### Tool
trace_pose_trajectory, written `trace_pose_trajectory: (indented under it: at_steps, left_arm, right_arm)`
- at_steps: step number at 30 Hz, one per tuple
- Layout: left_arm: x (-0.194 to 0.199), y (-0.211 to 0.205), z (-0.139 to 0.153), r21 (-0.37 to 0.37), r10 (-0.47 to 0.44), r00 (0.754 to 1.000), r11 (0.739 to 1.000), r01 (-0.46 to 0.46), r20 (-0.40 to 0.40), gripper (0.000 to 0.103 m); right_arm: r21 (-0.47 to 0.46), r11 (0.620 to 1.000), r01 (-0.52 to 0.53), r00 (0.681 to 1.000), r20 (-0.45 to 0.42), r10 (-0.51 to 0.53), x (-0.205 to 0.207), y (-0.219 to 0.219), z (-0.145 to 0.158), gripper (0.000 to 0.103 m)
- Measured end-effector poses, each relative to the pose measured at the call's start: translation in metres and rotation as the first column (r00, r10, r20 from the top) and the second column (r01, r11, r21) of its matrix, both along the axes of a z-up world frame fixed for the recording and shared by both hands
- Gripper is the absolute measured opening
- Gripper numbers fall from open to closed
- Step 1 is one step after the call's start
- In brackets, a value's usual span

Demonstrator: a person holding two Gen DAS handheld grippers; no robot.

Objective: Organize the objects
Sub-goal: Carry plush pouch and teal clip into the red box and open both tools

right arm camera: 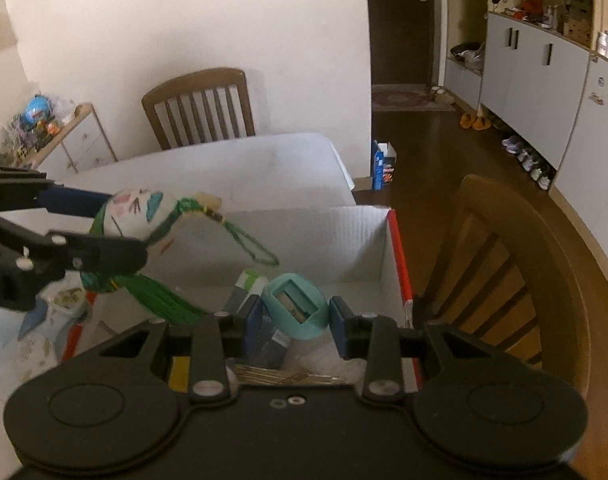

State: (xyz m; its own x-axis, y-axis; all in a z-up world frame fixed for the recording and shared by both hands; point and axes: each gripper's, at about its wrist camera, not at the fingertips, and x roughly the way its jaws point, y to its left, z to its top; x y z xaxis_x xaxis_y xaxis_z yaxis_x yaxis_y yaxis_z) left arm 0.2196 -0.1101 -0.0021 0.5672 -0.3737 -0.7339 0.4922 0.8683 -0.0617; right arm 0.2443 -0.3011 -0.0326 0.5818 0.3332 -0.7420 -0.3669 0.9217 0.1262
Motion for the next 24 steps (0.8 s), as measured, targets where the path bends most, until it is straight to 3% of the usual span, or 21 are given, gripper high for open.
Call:
trace_pose_trajectory:
  at_steps: [9,24]
  left_arm:
    - [0.010,-0.015,-0.042,0.123,0.076,0.994,0.990,-0.065,-0.085,0.068]
    - [0.017,-0.030,-0.083,0.213,0.130,0.977,0.973,-0.093,-0.170,0.069]
  right_arm:
    - [-0.032,0.997,-0.070,0.996,-0.059,0.068,0.010,0.008,-0.032,0.034]
    - [-0.085,0.989,-0.121,0.986,-0.126,0.110,0.015,0.017,-0.054,0.034]
